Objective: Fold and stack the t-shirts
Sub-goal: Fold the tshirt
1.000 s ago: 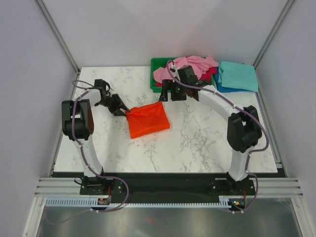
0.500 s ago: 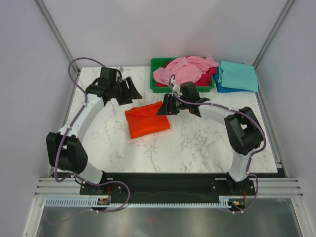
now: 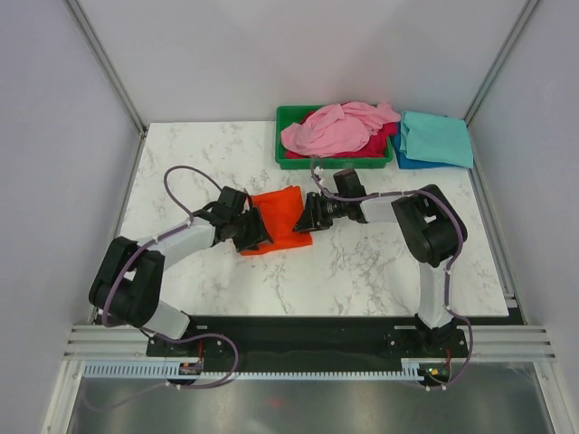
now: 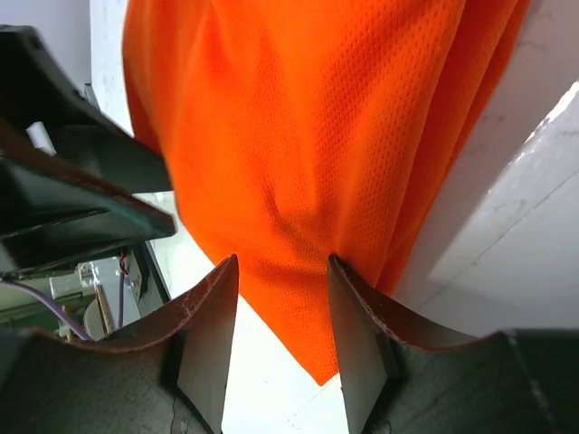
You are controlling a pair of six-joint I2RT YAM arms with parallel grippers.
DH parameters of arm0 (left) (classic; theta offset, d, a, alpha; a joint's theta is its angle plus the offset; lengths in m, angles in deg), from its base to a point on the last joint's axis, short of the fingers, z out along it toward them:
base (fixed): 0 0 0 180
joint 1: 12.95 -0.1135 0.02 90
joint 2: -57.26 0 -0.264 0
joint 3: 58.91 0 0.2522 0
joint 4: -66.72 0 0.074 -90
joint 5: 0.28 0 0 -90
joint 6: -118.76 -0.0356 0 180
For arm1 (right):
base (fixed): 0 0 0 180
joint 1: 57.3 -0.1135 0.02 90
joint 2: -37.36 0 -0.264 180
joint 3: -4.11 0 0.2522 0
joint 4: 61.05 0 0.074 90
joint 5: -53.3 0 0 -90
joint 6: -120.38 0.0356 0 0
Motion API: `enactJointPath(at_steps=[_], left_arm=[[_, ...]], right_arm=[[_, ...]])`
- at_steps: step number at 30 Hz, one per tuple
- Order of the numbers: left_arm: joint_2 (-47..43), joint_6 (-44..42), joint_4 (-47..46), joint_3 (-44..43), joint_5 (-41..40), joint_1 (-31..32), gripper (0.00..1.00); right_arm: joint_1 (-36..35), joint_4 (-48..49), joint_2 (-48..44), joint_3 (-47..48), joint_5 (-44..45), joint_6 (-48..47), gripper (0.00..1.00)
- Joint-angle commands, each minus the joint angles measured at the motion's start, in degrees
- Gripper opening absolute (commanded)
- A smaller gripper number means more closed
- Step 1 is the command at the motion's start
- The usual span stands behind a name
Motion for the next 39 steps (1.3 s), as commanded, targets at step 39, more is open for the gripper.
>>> enactJointPath(at_steps=[39], left_arm=[[21.99, -8.3, 2.2, -28.69, 1.21, -14.07, 0.51]], right_arm=[[1.54, -12.58, 21.34, 41.89, 11.3, -1.91, 0.71]])
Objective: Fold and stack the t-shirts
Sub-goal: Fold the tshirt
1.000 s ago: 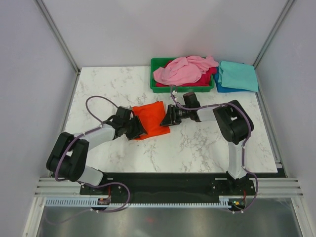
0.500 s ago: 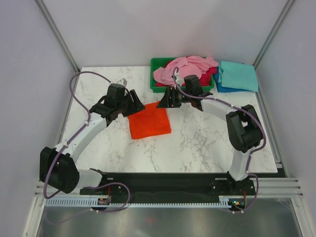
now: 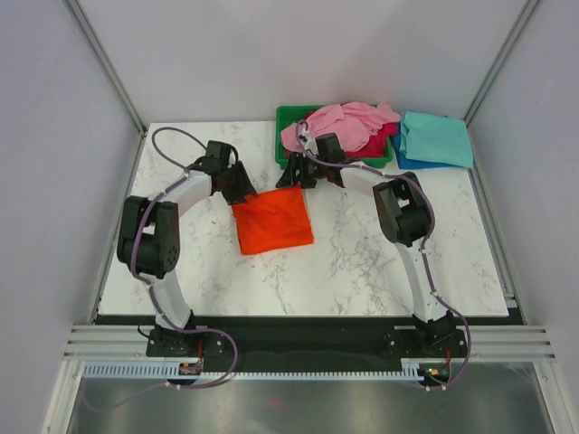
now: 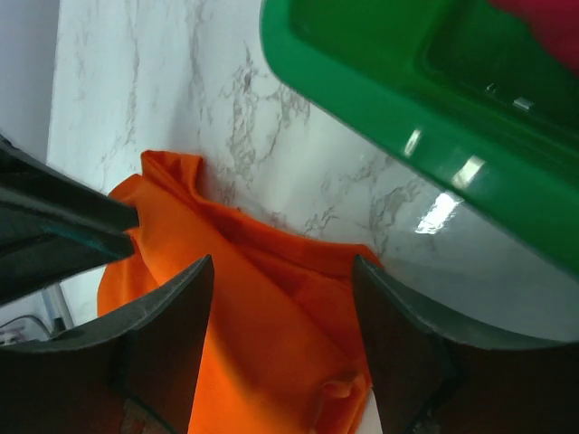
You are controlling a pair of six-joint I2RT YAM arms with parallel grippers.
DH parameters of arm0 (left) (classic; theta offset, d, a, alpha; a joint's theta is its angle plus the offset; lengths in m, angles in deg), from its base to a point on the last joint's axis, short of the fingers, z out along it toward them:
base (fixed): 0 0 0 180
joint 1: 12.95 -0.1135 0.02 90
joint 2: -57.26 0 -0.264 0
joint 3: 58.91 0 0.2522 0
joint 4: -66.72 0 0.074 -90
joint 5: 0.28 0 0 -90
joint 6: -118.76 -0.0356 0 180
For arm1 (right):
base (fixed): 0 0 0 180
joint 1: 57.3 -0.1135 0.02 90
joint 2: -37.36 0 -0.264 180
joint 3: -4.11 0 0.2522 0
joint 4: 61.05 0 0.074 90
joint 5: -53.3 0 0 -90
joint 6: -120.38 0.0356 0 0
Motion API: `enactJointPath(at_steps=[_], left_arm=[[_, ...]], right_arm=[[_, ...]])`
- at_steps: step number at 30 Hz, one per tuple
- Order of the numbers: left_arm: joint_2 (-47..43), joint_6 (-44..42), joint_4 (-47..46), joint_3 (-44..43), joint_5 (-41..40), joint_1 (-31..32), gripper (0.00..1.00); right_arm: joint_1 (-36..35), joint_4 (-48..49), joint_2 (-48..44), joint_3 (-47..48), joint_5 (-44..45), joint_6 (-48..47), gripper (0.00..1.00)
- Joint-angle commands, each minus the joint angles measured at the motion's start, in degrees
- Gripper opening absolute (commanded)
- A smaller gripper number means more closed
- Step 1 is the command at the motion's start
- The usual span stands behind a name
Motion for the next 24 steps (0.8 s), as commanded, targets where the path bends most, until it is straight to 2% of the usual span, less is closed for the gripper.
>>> enactJointPath(at_steps=[1, 5, 9, 15, 17, 20, 24], left_arm=[[3.63, -2.75, -1.72, -1.31, 2.83, -2.33, 0.51], [5.49, -4.24, -3.82, 1.34, 1.08, -3.74, 0.51], [8.3, -8.45, -4.0, -0.15, -0.77, -4.27, 0.52], [8.66, -13.9, -4.53, -4.63, 1.77, -3.49, 0.54], [8.04, -15.84, -4.53, -6.04, 1.87, -1.38, 0.55], [6.46, -17.34, -2.69, -7.8, 0.29, 1.51, 0.58], [3.56, -16.2, 1.0, -9.29, -1.47, 2.23, 0.65]], right_arm=[[0.84, -1.37, 3.09, 2.97, 0.35, -1.14, 0.71], [0.93, 1.09, 3.02, -1.06, 0.52, -1.58, 0.71], [0.84, 3.89, 0.39, -5.81, 1.4, -2.37, 0.7], [-0.03, 4.52, -10.15, -16.71, 7.81, -3.69, 0.7], [-0.56, 4.43, -15.07, -20.4, 9.39, -4.48, 0.7], [-0.56, 4.26, -20.7, -23.74, 12.29, -6.32, 0.74], [-0.3, -3.54, -24.84, -22.44, 21.25, -10.37, 0.83]])
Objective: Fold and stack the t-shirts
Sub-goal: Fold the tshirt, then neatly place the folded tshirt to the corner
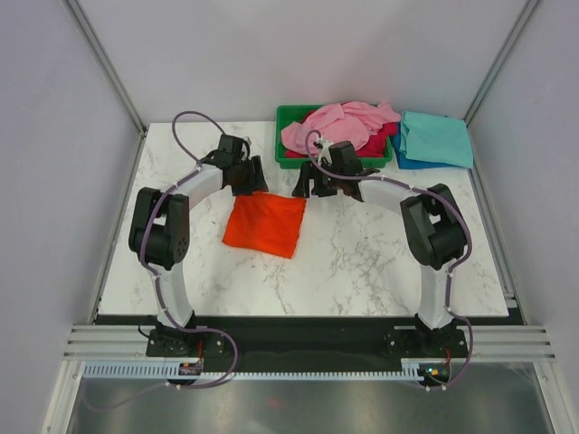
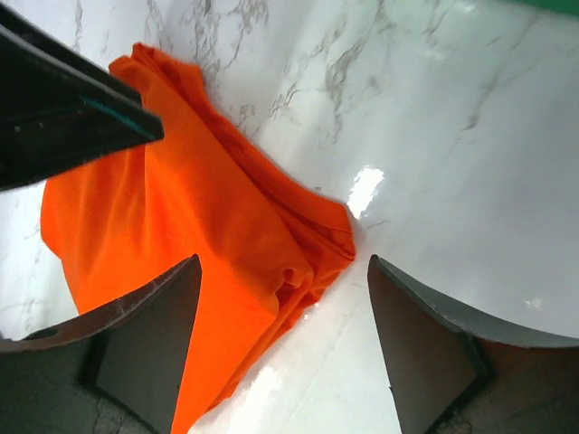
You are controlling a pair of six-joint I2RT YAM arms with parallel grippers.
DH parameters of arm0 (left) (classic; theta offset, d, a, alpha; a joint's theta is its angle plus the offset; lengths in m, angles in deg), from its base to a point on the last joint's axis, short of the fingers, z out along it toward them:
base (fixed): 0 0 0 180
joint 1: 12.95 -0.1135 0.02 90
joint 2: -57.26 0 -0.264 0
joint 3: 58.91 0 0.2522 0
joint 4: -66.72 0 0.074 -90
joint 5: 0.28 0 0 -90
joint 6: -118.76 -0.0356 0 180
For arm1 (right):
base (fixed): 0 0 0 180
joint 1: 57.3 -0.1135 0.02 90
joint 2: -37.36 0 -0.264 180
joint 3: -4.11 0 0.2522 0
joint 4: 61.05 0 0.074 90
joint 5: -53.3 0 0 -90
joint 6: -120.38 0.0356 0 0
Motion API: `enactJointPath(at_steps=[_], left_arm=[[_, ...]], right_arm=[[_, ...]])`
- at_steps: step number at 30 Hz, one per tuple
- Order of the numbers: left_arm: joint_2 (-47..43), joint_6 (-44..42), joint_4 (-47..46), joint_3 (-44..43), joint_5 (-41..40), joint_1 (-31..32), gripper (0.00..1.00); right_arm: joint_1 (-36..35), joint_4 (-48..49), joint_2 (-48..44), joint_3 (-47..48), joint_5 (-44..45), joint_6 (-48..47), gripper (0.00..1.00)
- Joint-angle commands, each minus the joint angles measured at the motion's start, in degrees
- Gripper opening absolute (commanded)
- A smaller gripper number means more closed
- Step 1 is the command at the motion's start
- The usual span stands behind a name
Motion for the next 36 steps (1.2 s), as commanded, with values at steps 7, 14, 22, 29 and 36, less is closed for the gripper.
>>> enactJointPath(at_steps=[7, 14, 22, 29, 36], left_arm=[[-10.04, -3.89, 16.89, -12.07, -3.29, 0.42, 0.94], [-21.55, -7.14, 26.75, -11.66, -5.57, 1.47, 1.0], [-34.39, -10.31, 21.66, 7.6, -16.65, 2.7, 1.0], [-35.01, -10.75, 20.86, 9.98, -17.01, 2.7, 1.0], [-35.63, -10.75, 20.51, 10.6, -16.39, 2.7, 1.0]], right_arm=[[2.22, -4.33, -11.02, -5.11, 3.5, -1.35, 0.88], [1.79, 10.95, -9.18, -16.2, -4.69, 7.52, 0.88], [0.29, 21.51, 1.63, -15.07, -6.55, 12.71, 0.76], [0.03, 27.21, 4.8, -17.26, -3.04, 15.17, 0.7], [-0.06, 31.44, 7.87, -17.87, -1.36, 18.33, 0.63]])
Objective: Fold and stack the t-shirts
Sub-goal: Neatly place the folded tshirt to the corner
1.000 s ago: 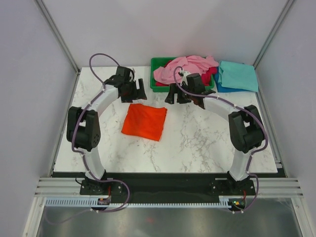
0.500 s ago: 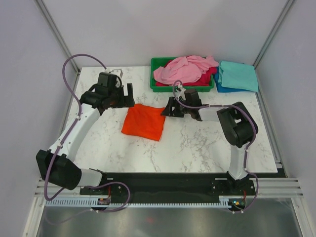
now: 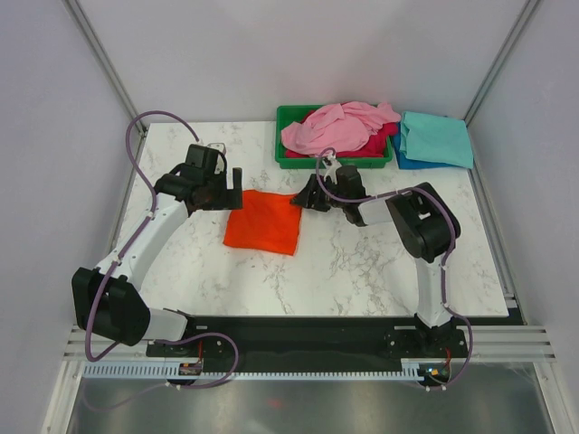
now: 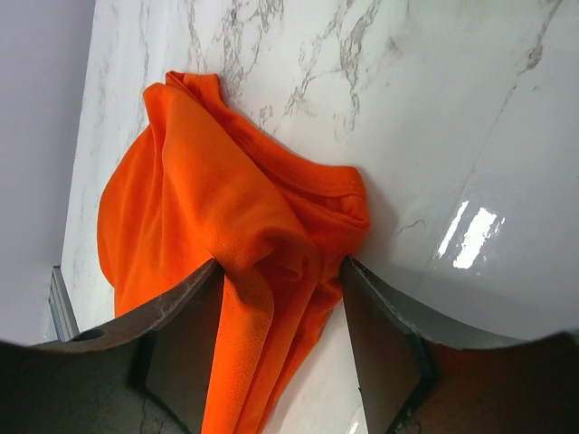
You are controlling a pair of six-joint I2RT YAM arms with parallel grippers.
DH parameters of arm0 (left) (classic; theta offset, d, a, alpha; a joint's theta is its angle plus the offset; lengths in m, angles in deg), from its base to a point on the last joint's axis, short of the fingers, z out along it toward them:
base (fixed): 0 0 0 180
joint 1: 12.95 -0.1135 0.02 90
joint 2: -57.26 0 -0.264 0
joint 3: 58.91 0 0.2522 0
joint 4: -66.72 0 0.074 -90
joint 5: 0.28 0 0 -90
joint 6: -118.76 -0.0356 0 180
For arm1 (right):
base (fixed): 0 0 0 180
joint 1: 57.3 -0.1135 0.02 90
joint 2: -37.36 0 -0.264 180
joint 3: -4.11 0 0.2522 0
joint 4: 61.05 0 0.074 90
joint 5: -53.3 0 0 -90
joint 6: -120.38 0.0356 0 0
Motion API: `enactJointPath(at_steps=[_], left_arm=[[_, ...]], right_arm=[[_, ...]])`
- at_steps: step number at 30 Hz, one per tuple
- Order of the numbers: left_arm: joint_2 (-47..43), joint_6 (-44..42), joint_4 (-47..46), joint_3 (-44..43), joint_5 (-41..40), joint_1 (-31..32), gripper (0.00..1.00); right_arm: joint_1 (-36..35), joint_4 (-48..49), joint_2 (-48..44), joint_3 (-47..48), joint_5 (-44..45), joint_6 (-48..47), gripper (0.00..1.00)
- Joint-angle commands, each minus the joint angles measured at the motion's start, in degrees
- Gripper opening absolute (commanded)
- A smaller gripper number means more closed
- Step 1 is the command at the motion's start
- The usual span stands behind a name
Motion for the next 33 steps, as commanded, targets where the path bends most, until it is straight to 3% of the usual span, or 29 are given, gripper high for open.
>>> enactJointPath(at_steps=[1, 4, 7, 8, 10, 11, 15, 19, 23, 26, 30, 33], left_arm=[[-1.51, -2.75, -2.0, 0.0, -0.72, -0.03, 1.0], [-1.42, -2.75, -1.91, 0.17, -0.45, -0.12, 1.0], [-1.25, -2.75, -1.92, 0.17, -0.28, -0.03, 1.0], [-1.24, -2.75, -2.0, 0.26, -0.19, -0.03, 1.0], [-1.16, -2.75, -2.0, 0.26, 0.07, -0.03, 1.0], [-1.16, -2.84, -1.92, 0.26, 0.25, -0.03, 1.0], [-0.98, -2.84, -2.0, 0.35, 0.42, -0.03, 0.99], [-1.77, -2.58, -1.83, 0.26, 0.6, 0.67, 1.0], [-5.98, -0.03, -0.42, 1.57, 2.35, 3.48, 1.0], [-13.44, 1.99, -0.33, 8.58, 4.64, 3.57, 1.0], [-25.72, 4.09, -0.07, 15.71, 9.54, 3.4, 0.99], [-29.79, 5.68, -2.17, 19.15, 11.15, 4.18, 1.0]], right_arm=[[-0.34, 0.51, 3.86, -2.47, 3.66, 1.51, 0.63], [-0.34, 4.82, 4.82, -3.52, 2.7, 3.35, 0.55], [-0.52, 9.56, 6.75, -3.61, -0.54, 6.15, 0.34], [-0.52, 12.79, 7.19, -3.7, -1.42, 6.86, 0.19], [-0.87, 16.58, 8.51, -4.49, -3.88, 8.62, 0.04], [-1.05, 20.87, 8.86, -4.84, -4.59, 10.54, 0.0], [-1.31, 27.68, 7.04, -7.74, -6.09, 13.46, 0.0], [-0.96, 13.57, -1.31, -7.4, -3.9, 4.09, 0.0], [-0.78, -16.87, -10.89, -1.87, 3.03, -11.82, 0.0], [0.44, -30.02, -18.44, 1.66, 14.1, -22.46, 0.0], [3.96, -34.63, -25.66, -0.09, 21.75, -28.27, 0.0], [6.24, -36.48, -28.74, -0.01, 24.49, -32.67, 0.0]])
